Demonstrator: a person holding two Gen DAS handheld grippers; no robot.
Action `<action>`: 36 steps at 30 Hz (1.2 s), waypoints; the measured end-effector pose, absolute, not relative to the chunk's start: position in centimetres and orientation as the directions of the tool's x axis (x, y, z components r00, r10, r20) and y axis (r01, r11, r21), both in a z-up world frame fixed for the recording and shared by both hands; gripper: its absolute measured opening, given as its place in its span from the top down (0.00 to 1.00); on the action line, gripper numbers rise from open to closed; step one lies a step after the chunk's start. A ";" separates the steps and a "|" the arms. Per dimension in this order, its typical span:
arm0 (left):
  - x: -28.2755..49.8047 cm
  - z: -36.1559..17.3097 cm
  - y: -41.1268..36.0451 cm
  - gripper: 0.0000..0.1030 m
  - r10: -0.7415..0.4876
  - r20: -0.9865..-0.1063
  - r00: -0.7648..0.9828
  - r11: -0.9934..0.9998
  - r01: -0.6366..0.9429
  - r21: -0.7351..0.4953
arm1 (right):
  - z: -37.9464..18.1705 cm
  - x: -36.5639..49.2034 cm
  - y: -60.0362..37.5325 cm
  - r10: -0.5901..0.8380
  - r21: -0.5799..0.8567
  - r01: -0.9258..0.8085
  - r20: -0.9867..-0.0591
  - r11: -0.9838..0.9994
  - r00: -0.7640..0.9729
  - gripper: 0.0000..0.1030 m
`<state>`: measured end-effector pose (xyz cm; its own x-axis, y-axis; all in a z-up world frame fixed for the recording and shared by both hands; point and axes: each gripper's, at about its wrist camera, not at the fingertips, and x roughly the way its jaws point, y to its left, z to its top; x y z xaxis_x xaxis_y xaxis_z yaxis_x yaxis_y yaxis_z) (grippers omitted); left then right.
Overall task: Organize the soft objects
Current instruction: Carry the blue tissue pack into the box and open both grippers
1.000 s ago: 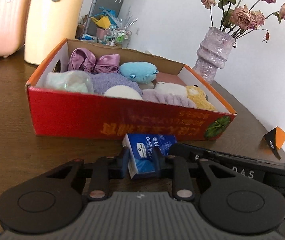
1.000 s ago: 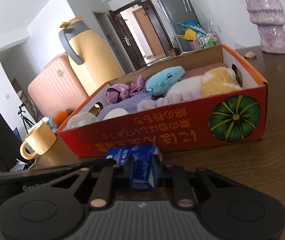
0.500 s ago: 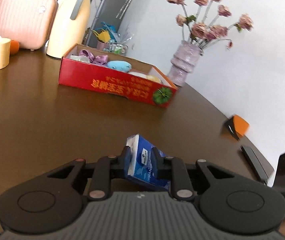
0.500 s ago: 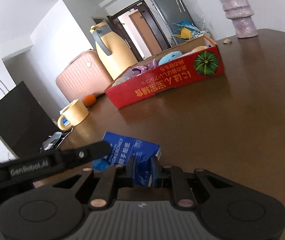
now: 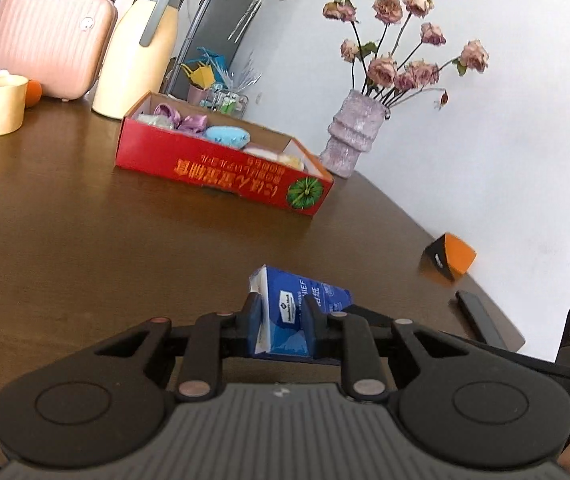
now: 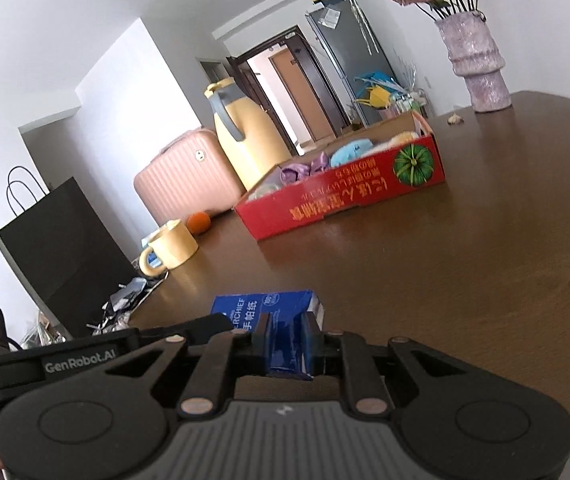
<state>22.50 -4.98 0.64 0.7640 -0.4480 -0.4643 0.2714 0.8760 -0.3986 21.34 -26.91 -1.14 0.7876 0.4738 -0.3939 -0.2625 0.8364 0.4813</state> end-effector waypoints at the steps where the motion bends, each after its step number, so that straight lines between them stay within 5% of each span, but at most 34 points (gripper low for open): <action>1: 23.2 1.0 -4.9 0.79 -0.451 -0.454 0.768 0.874 0.278 -0.398 | -0.8 21.8 -26.9 0.472 0.476 -0.267 -0.388 0.838 0.791 0.85; 12: 40.4 5.0 -4.9 0.80 -0.482 -0.426 0.765 0.857 0.311 -0.412 | 3.9 37.5 -27.6 0.464 0.443 -0.282 -0.381 0.851 0.800 0.86; 22: 60.7 1.4 -4.6 0.81 -0.441 -0.627 0.642 0.880 0.170 -0.444 | 2.3 58.9 -26.8 0.465 0.454 -0.221 -0.547 0.863 0.696 0.86; 31: 64.7 -1.5 -5.9 0.78 -0.320 -0.748 0.581 0.943 0.116 -0.313 | -1.2 64.6 -23.1 0.378 0.291 -0.241 -0.691 0.926 0.616 0.84; 36: 64.4 -1.4 -6.1 0.70 -0.296 -0.744 0.599 0.951 0.116 -0.285 | -1.3 64.8 -22.5 0.360 0.259 -0.250 -0.698 0.933 0.620 0.87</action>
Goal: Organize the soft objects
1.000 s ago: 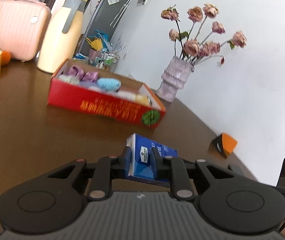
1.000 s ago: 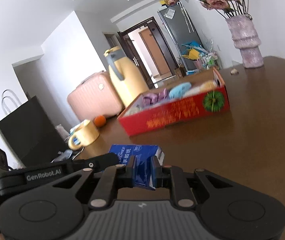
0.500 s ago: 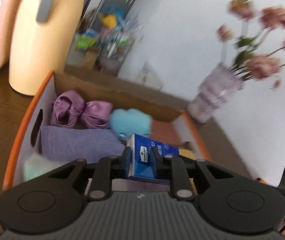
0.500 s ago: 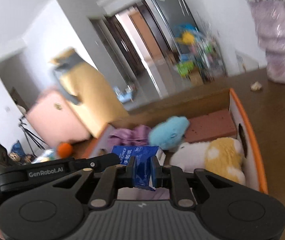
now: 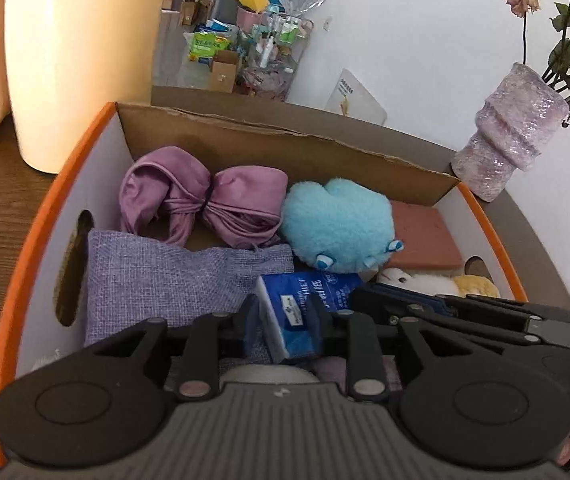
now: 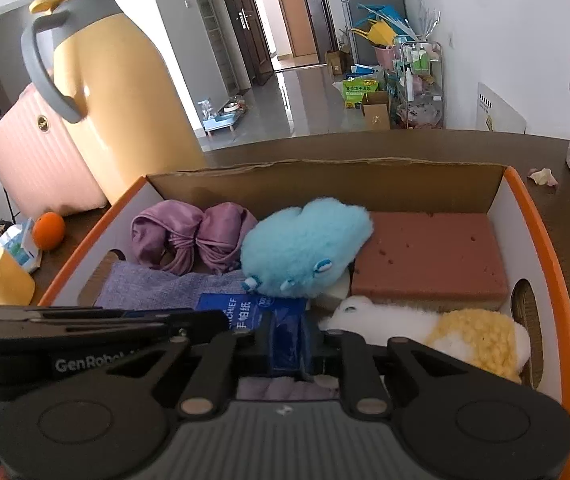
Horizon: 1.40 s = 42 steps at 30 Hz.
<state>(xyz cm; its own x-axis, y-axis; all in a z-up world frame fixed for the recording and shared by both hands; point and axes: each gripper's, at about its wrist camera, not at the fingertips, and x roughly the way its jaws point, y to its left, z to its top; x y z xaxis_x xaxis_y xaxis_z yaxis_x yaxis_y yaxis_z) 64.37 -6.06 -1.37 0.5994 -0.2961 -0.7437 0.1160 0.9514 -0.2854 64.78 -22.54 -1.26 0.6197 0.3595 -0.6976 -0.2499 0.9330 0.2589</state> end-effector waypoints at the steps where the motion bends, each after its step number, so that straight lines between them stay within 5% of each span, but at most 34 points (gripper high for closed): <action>1: 64.0 -1.1 -6.3 0.69 -0.289 -0.746 0.600 0.955 0.122 -0.271 | -1.2 64.7 -22.6 0.359 0.261 -0.247 -0.700 0.933 0.618 0.87; 11: 56.4 5.7 -4.8 0.46 -0.192 -0.694 0.694 0.980 0.170 -0.102 | 5.4 58.0 -25.8 0.302 0.177 -0.248 -0.657 0.952 0.690 0.82; 16: 50.2 9.7 -2.7 0.16 -0.108 -0.613 0.782 0.991 0.130 -0.008 | 9.2 52.7 -28.8 0.238 0.118 -0.211 -0.627 0.970 0.742 0.74; 19: 47.1 10.6 -1.8 0.07 -0.113 -0.582 0.805 0.991 0.134 -0.007 | 10.7 49.3 -30.3 0.208 0.104 -0.182 -0.578 0.978 0.789 0.38; 21: 45.2 10.8 -1.4 0.01 -0.108 -0.553 0.826 0.992 0.126 -0.005 | 11.1 46.8 -31.1 0.209 0.115 -0.174 -0.507 0.978 0.836 0.04; 26: 40.9 10.1 -0.9 0.00 -0.074 -0.405 0.912 0.997 0.073 -0.017 | 10.4 42.3 -31.3 0.172 0.087 -0.149 -0.413 0.985 0.894 0.01; 42: 25.2 7.3 0.1 0.00 -0.012 -0.254 0.967 1.000 0.017 0.015 | 6.3 27.7 -29.9 0.131 0.102 -0.105 -0.297 0.989 0.946 0.01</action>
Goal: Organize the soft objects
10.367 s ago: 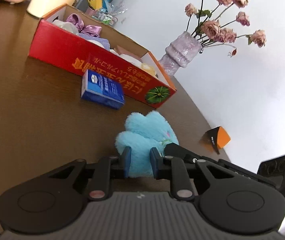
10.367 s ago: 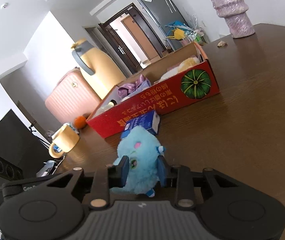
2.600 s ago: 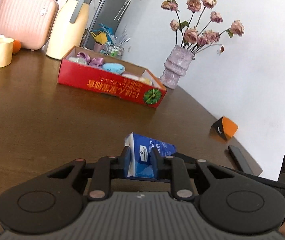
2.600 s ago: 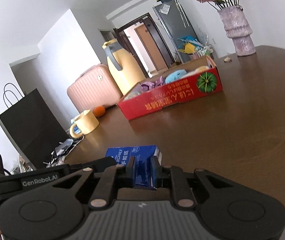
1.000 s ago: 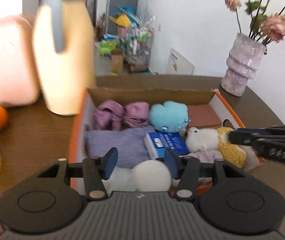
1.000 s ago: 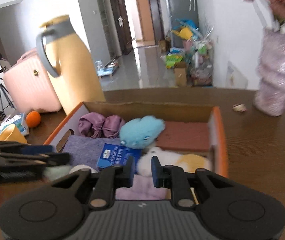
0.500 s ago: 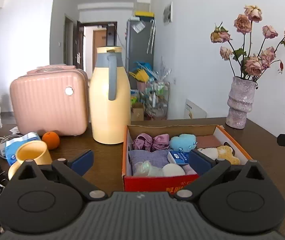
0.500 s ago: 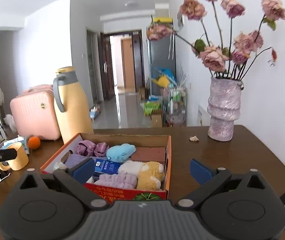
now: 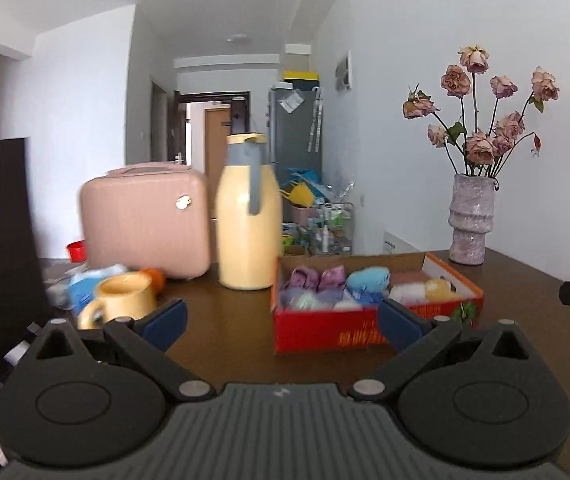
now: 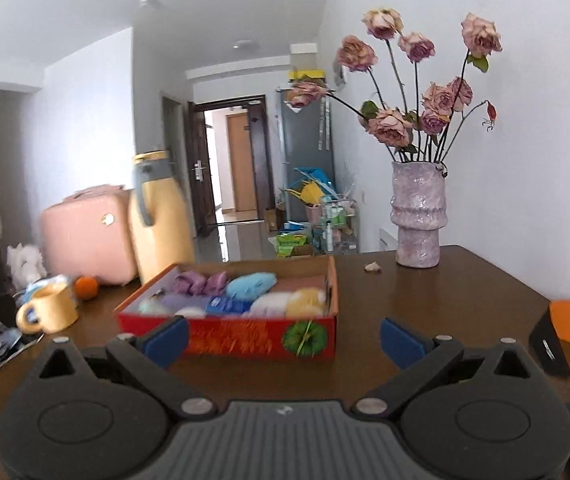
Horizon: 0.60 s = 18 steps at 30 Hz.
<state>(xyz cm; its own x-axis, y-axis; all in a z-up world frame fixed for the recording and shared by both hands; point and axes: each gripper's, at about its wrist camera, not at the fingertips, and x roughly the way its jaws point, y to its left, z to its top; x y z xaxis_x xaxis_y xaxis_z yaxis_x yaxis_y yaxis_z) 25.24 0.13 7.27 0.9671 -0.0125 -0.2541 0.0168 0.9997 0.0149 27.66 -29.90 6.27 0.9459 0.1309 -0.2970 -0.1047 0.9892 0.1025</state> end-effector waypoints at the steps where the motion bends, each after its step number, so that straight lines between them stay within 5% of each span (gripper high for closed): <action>1: 23.7 6.8 0.4 0.00 -0.020 -0.254 0.967 1.000 0.020 -0.002 | 5.9 26.2 -29.6 0.133 0.096 -0.110 -0.294 0.989 0.946 0.01; 18: 3.7 0.9 0.5 0.00 0.005 -0.301 0.954 0.999 0.006 0.036 | 0.1 3.5 -25.0 0.108 0.044 -0.100 -0.265 0.994 0.958 0.00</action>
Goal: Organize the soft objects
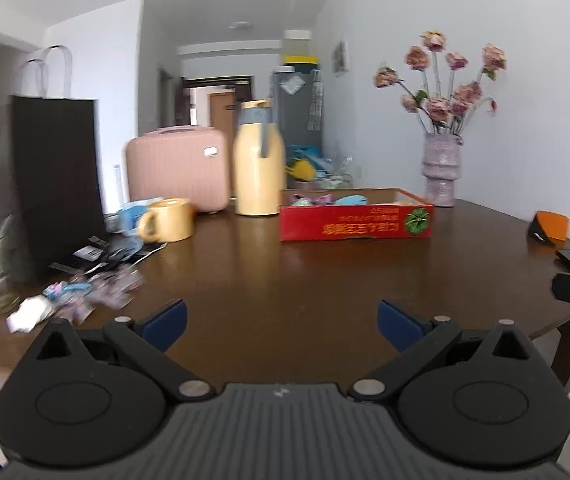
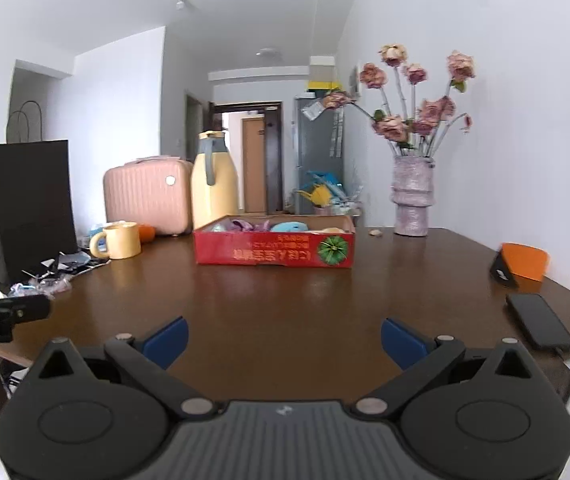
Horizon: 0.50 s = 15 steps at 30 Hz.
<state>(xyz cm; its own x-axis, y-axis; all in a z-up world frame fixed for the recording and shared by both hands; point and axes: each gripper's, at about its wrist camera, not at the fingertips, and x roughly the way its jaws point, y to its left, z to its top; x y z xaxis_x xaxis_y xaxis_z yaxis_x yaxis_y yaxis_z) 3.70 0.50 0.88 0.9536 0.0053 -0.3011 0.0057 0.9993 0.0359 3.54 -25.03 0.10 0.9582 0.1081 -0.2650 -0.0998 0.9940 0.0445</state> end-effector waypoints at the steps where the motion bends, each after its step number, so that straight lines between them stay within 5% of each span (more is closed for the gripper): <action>1: 3.3 0.8 0.5 0.00 0.001 -0.304 0.953 0.999 0.011 0.038 | 0.0 2.9 -25.0 0.100 0.061 -0.087 -0.255 0.994 0.962 0.00; 15: 2.2 1.5 -0.3 0.00 -0.037 -0.268 0.963 0.998 0.050 0.044 | -0.1 1.9 -24.4 0.148 0.076 -0.132 -0.274 0.988 0.950 0.00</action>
